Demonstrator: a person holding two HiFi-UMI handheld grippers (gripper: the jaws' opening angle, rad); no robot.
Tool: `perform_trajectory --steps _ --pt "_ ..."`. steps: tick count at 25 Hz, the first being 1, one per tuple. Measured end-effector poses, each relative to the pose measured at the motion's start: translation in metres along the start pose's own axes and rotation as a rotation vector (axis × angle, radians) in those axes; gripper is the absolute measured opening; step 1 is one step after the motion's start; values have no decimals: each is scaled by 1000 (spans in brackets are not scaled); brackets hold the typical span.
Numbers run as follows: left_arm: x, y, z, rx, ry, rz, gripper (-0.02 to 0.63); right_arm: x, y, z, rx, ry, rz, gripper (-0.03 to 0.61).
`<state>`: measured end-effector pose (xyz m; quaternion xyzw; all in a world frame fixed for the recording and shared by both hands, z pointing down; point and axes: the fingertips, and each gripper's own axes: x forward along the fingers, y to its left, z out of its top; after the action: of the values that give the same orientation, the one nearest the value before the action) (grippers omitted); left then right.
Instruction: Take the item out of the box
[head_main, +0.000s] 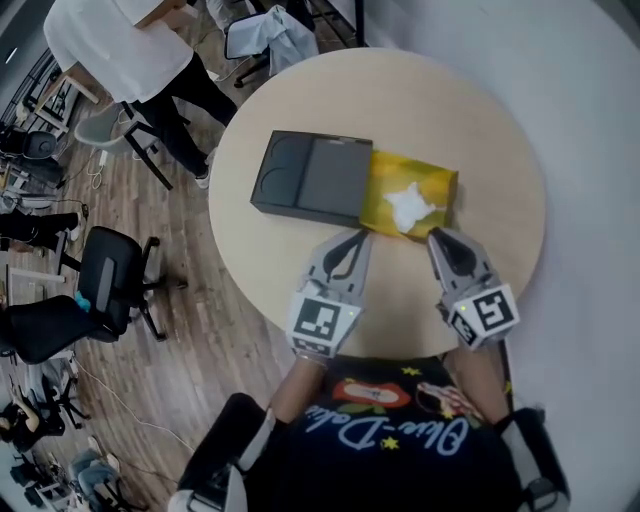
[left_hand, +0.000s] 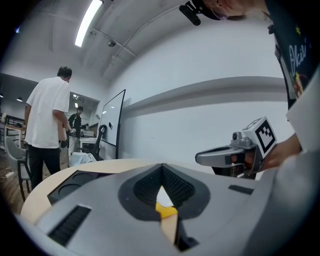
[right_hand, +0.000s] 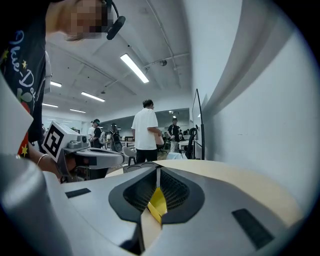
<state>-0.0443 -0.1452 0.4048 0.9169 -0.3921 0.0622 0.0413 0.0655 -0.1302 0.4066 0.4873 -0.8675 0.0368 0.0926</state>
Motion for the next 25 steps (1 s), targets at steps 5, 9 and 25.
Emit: perform_trajectory --steps 5,9,25 --pt "12 4 3 -36 2 25 -3 12 -14 -4 1 54 30 0" --pt "18 8 0 -15 29 49 -3 24 -24 -7 -1 94 57 21" --pt "43 20 -24 -66 77 65 -3 70 -56 -77 -23 312 54 71"
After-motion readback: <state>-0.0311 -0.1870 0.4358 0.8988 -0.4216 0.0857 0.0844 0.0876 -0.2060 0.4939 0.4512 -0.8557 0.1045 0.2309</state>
